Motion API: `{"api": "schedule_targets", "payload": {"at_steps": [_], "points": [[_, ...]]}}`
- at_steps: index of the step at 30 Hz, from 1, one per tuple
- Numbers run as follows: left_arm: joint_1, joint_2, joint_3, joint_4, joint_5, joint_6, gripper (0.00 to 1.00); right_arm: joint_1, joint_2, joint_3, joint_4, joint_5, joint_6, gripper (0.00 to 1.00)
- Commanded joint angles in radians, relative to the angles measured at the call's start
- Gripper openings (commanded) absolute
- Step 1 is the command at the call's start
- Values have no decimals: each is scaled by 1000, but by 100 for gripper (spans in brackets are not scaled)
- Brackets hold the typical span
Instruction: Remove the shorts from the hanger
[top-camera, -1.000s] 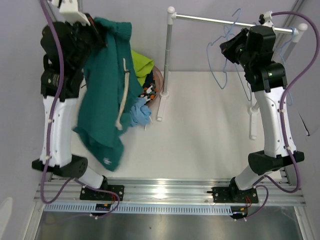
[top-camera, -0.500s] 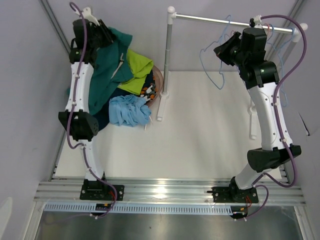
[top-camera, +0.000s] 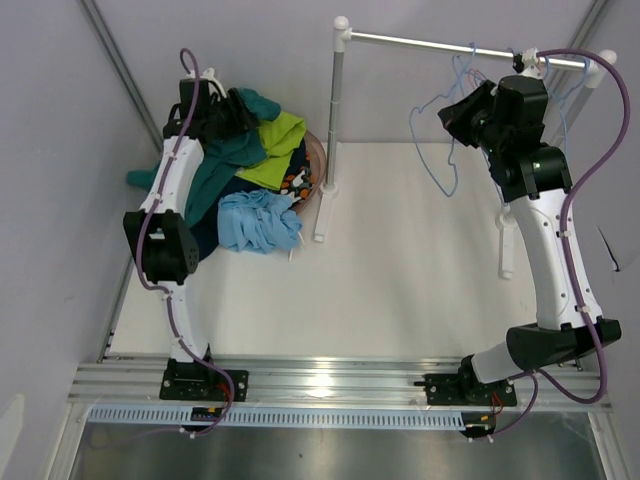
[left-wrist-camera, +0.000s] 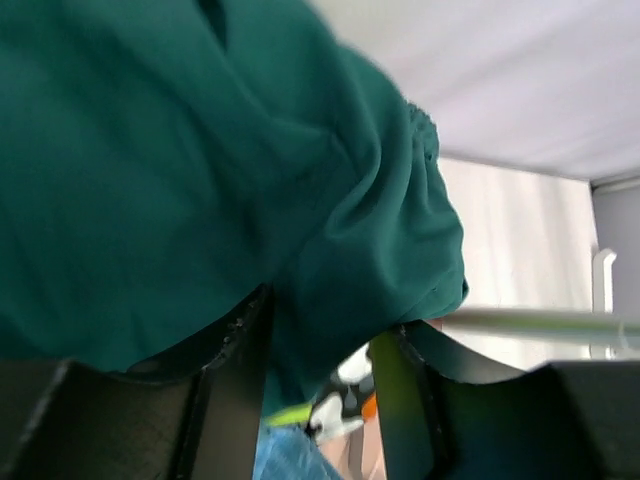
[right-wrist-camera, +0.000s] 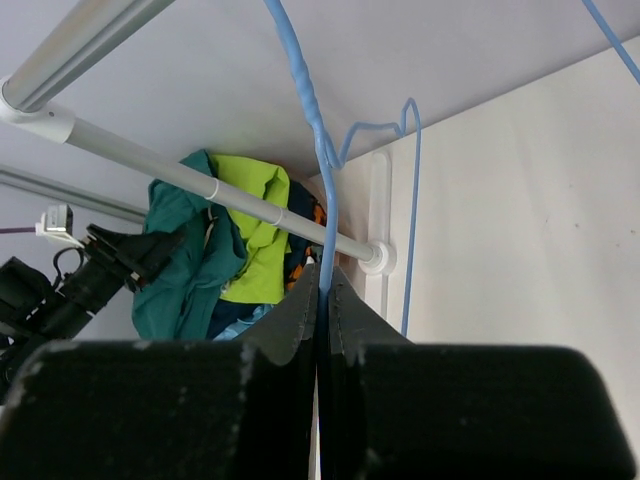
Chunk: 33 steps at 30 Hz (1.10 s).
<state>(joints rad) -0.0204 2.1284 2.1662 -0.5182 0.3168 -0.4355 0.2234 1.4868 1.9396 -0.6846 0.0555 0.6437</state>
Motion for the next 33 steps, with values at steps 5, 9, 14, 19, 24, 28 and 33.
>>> {"api": "schedule_targets", "payload": {"at_steps": [5,9,14,19,24,28,33], "points": [[-88,-148,-215,3,7,27,99,-7,-46,-14,42,10,24,0],[-128,-168,-181,-77,16,49,99,-7,-63,-18,36,17,28,0],[-181,-344,-226,-69,-25,77,99,-7,-68,-22,20,15,17,43],[-181,-508,-252,-95,-12,76,99,-7,-83,-28,7,43,10,99],[-182,-640,-295,-129,-27,95,99,-9,-134,-42,-30,79,17,99],[-196,-760,-392,-117,-30,107,99,-7,-230,-82,-126,185,22,99],[-210,-1025,-695,-40,-103,164,99,4,-501,-241,-166,179,-10,99]]}}
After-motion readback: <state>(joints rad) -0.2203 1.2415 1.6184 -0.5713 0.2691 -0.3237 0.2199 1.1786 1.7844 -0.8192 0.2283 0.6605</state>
